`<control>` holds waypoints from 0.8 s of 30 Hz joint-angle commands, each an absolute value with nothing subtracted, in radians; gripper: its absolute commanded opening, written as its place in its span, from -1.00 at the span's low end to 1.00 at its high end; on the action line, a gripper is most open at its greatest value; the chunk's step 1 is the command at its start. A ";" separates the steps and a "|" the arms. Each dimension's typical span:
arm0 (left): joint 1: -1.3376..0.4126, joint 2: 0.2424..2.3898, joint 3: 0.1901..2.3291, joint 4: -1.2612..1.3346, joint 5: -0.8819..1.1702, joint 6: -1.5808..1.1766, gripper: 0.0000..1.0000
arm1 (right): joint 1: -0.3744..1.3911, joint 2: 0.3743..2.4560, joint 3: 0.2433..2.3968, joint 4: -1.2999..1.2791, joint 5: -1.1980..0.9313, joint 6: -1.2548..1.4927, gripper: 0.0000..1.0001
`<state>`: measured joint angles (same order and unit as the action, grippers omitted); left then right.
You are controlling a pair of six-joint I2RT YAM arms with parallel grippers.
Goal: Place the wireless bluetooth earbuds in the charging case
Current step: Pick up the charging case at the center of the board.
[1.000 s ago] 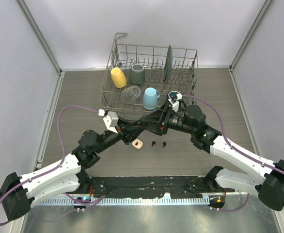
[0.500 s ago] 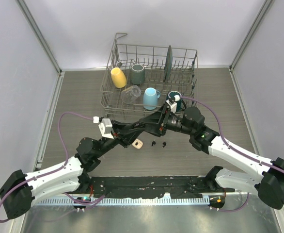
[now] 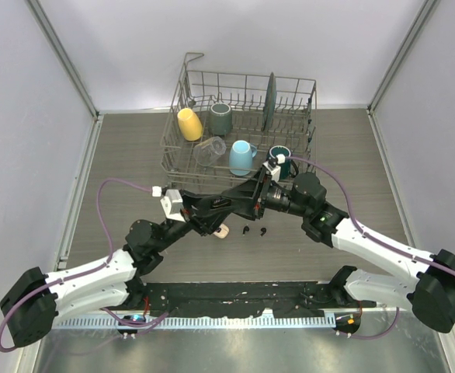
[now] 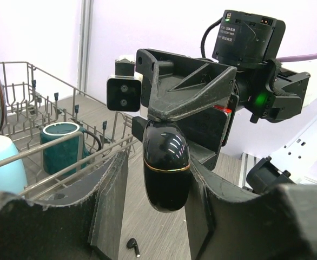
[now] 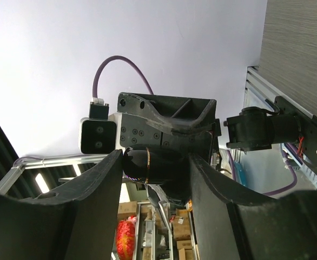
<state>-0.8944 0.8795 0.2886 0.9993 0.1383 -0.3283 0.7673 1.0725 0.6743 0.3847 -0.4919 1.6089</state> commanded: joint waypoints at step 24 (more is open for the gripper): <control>-0.888 0.824 0.241 1.157 0.189 -0.316 -0.49 | 0.776 1.077 0.646 0.485 -0.491 1.654 -0.98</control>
